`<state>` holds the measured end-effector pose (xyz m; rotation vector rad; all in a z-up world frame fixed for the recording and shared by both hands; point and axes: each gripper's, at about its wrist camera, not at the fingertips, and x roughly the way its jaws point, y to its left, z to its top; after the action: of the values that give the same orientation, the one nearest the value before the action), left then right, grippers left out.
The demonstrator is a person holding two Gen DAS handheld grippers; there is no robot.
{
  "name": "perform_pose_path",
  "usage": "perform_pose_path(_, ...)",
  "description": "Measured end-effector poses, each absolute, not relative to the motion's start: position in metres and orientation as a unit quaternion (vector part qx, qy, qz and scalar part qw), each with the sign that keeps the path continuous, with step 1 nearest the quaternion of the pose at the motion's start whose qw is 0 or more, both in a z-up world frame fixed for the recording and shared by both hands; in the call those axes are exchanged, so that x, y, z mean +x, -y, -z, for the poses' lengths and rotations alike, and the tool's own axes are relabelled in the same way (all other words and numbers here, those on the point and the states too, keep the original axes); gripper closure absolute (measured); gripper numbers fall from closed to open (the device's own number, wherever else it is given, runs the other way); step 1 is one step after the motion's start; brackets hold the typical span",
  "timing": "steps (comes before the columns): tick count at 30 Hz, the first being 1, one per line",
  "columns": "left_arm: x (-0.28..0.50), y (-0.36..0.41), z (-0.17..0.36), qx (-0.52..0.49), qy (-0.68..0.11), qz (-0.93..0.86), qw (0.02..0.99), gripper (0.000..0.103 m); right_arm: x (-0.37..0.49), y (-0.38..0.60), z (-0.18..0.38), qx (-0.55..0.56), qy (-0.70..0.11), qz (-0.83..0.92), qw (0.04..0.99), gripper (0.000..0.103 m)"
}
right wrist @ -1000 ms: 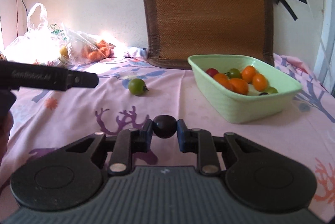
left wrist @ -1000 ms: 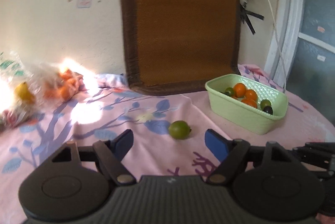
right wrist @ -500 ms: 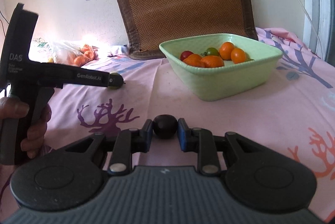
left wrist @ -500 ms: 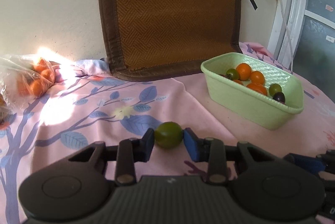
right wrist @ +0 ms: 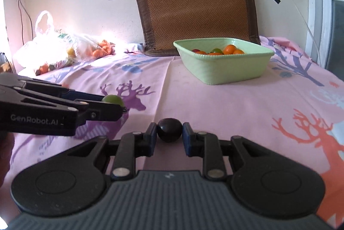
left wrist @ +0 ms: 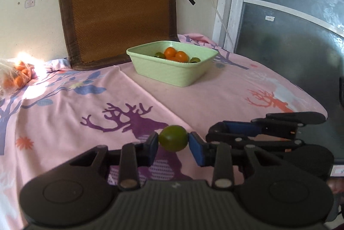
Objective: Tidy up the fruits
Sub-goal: 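Grasp the green tomato with the left tool while the right holds the dark tomato, then carry both tomatoes over the basket and open both tools to release them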
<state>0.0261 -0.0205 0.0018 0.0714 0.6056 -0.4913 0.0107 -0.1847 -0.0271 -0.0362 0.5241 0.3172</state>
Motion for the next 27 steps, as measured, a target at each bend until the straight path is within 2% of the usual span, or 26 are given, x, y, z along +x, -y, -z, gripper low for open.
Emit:
perform_pose_path(4, 0.026, 0.021, 0.006, 0.03, -0.303, 0.227, 0.925, 0.067, 0.011, 0.187, 0.028, -0.014, -0.258, -0.144, 0.955, 0.07)
perform_pose_path(6, 0.024, 0.018, 0.009, 0.022, -0.303, 0.223, 0.926, 0.06, 0.01, 0.188, 0.029, -0.016, -0.257, -0.143, 0.956, 0.065)
perform_pose_path(8, 0.022, 0.016, 0.013, 0.019, -0.3, 0.221, 0.928, 0.058, 0.009, 0.187, 0.029, -0.02, -0.254, -0.138, 0.957, 0.062)
perform_pose_path(27, 0.022, 0.007, 0.013, -0.011, -0.295, 0.233, 0.927, 0.058, 0.005, 0.181, 0.031, -0.043, -0.25, -0.14, 0.957, 0.061)
